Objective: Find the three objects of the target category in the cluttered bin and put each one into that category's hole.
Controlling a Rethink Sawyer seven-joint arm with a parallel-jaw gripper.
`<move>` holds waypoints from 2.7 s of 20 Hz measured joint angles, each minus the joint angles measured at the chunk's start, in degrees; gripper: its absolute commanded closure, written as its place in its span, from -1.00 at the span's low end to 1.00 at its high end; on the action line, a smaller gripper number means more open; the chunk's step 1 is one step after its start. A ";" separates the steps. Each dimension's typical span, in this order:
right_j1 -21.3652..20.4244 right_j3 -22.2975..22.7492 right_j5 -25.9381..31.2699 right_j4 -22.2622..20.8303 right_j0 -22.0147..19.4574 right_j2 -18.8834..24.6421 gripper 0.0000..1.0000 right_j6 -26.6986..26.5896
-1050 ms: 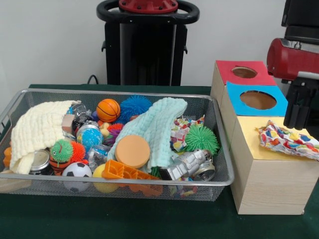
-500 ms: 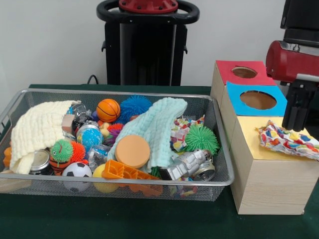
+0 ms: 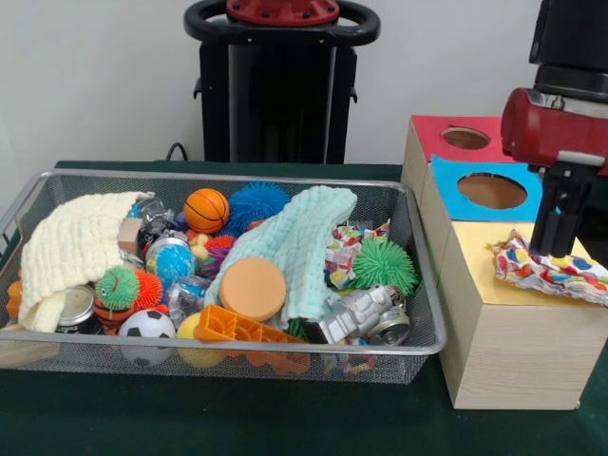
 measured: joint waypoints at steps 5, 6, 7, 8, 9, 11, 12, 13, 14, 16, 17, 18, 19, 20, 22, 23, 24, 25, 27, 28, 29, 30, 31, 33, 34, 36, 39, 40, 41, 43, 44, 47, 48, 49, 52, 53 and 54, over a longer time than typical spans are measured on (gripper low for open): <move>0.90 0.00 0.00 -0.06 0.00 0.00 1.00 0.00; 1.04 0.00 0.00 -0.07 0.00 0.00 1.00 0.00; 1.43 0.00 0.00 -0.08 0.00 0.00 1.00 0.00; 1.61 0.00 0.00 -0.09 0.00 0.01 1.00 0.00; 1.79 0.00 0.00 -0.11 0.00 0.01 1.00 0.00; 2.26 0.00 0.00 -0.15 0.00 0.01 1.00 0.00; 2.53 0.02 0.00 -0.19 0.00 0.01 1.00 0.00; 2.64 0.04 0.00 -0.20 0.00 0.01 1.00 0.00; 2.83 0.12 0.00 -0.22 0.00 0.01 1.00 0.00; 3.08 0.32 0.00 -0.24 0.00 0.02 1.00 0.00; 3.13 0.37 0.00 -0.24 0.00 0.02 1.00 0.00; 3.16 0.42 0.00 -0.25 -0.01 0.04 1.00 0.00; 3.18 0.56 0.00 -0.24 0.00 0.06 1.00 0.00; 3.16 0.61 0.00 -0.24 -0.01 0.07 1.00 0.00; 3.14 0.71 0.07 -0.24 -0.01 0.12 1.00 0.00; 3.13 0.78 0.11 -0.24 0.00 0.15 1.00 0.00; 3.12 0.92 0.14 -0.24 0.00 0.22 1.00 0.00; 3.12 0.98 0.14 -0.24 0.00 0.25 1.00 0.00; 3.10 1.30 0.14 -0.22 0.00 0.35 1.00 0.00; 3.08 1.44 0.14 -0.22 0.00 0.37 1.00 0.00; 3.04 1.71 0.14 -0.22 0.00 0.44 1.00 0.00; 3.01 1.99 0.14 -0.22 -0.01 0.50 1.00 0.00; 2.97 2.36 0.14 -0.22 -0.01 0.64 1.00 0.00; 2.94 2.92 0.14 -0.22 -0.01 0.98 1.00 0.00; 2.94 3.12 0.13 -0.22 -0.01 1.13 1.00 0.00; 2.94 3.37 0.13 -0.22 -0.01 1.34 1.00 0.00; 2.90 4.20 0.13 -0.22 -0.09 2.41 1.00 0.00; 2.88 4.37 0.13 -0.22 -0.14 2.73 1.00 0.00; 2.84 4.47 0.12 -0.21 -0.20 3.01 1.00 0.00; 2.63 4.69 0.13 -0.21 -0.41 3.71 1.00 0.00; 2.48 4.86 0.12 -0.16 -0.55 4.07 1.00 0.00; 2.03 5.48 0.12 -0.13 -0.86 4.86 1.00 0.00; 1.87 5.66 0.12 -0.13 -0.90 5.06 1.00 0.00; 1.72 5.84 0.12 -0.13 -0.94 5.25 1.00 0.00; 1.51 6.01 0.15 -0.13 -0.90 5.49 1.00 0.00; 1.50 6.01 0.17 -0.13 -0.89 5.50 1.00 0.00; 1.49 6.01 0.39 -0.18 -0.87 5.50 1.00 0.00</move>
